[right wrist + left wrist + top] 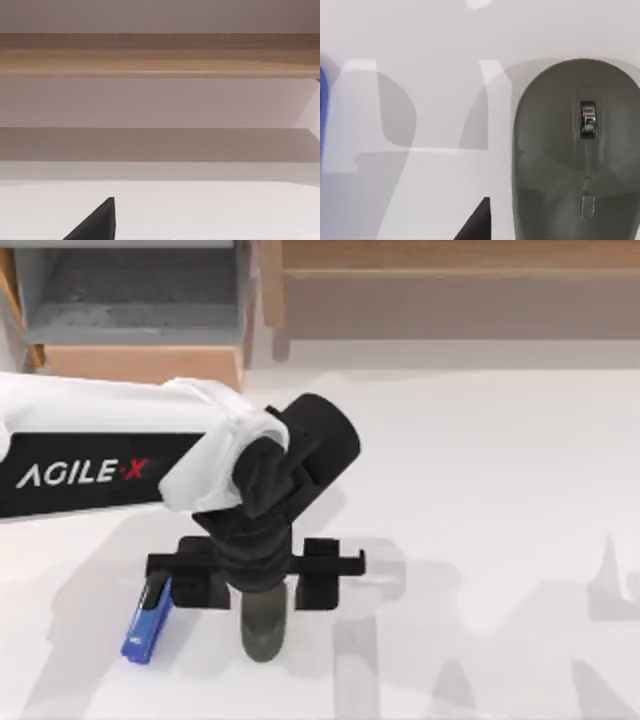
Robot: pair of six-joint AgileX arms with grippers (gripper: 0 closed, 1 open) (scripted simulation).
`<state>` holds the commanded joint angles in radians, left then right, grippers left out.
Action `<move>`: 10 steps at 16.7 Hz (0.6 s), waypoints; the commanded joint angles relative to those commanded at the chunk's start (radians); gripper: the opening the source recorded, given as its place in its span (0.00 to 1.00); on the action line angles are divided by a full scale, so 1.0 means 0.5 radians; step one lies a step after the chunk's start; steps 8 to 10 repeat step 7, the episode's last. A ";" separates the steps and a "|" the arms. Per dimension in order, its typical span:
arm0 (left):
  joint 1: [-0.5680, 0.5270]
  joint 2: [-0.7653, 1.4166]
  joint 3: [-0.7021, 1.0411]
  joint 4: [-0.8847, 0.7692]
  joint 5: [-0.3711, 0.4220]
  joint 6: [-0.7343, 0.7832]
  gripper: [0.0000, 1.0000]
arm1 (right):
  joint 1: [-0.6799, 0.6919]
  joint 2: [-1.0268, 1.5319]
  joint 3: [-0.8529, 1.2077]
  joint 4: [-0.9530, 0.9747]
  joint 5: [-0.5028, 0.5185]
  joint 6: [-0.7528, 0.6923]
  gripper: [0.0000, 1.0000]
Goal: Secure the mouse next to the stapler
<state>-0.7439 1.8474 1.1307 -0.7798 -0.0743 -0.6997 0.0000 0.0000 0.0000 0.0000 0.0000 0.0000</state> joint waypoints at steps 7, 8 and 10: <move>0.000 0.000 0.000 0.000 0.000 0.000 1.00 | 0.000 0.000 0.000 0.000 0.000 0.000 1.00; 0.000 0.000 0.000 0.000 0.000 0.000 1.00 | 0.000 0.000 0.000 0.000 0.000 0.000 1.00; 0.000 0.000 0.000 0.000 0.000 0.000 1.00 | 0.000 0.000 0.000 0.000 0.000 0.000 1.00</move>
